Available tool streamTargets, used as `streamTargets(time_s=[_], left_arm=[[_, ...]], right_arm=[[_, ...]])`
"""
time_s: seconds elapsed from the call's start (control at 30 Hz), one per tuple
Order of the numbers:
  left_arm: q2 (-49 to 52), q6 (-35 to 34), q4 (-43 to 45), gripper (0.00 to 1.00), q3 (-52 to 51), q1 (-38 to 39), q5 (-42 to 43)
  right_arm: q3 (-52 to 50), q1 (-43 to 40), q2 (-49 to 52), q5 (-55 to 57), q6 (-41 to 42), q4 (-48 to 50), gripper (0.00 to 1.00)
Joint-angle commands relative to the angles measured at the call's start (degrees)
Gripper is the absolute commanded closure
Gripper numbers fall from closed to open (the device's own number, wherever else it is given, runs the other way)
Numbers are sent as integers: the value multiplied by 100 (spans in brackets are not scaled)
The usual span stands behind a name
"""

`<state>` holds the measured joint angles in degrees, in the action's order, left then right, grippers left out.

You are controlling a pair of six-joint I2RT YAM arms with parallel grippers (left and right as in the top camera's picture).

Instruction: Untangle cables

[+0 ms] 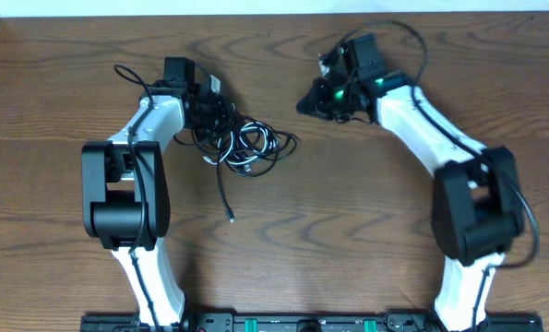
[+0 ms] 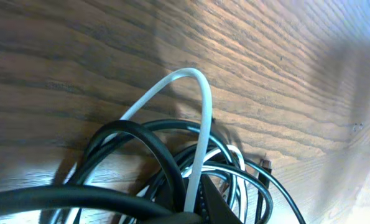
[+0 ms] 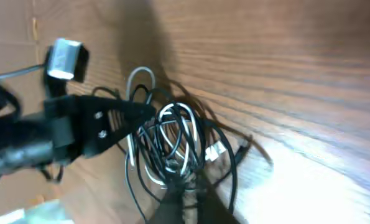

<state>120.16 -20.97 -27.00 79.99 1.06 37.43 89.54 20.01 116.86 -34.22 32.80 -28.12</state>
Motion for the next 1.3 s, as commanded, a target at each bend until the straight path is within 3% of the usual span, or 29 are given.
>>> streamTargets(time_s=[0.0, 0.03, 0.2, 0.33, 0.43, 0.67, 0.73, 0.83, 1.1, 1.23, 1.27], left_arm=[[114, -9, -39, 92, 11, -90, -35], [114, -9, -39, 91, 11, -87, -35], [114, -9, -39, 85, 11, -87, -35], [114, -9, -39, 85, 11, -87, -35], [114, -9, -39, 85, 11, -87, -37], [114, -9, -39, 85, 11, -87, -35], [114, -9, -37, 85, 11, -87, -35], [114, -9, -37, 85, 11, -87, -37], [114, -9, -37, 84, 11, -87, -37], [114, -9, -37, 84, 11, -87, -37], [114, -9, -37, 84, 11, -87, -35]], right_arm=[[61, -2, -221, 549, -192, -319, 65], [55, 20, -188, 535, -63, -444, 52], [-105, 363, 61, 516, 160, -570, 39], [-116, 715, 350, 573, 525, -483, 37], [-116, 973, 647, 732, 1241, -273, 36], [-116, 1154, 811, 1045, 1259, 74, 28], [-116, 1147, 811, 1056, 1257, 83, 18], [-116, 1121, 811, 1073, 1233, 160, 15], [-116, 907, 811, 533, 1237, 168, 21], [-116, 957, 811, 535, 1235, 155, 52], [-116, 960, 811, 533, 1237, 160, 63]])
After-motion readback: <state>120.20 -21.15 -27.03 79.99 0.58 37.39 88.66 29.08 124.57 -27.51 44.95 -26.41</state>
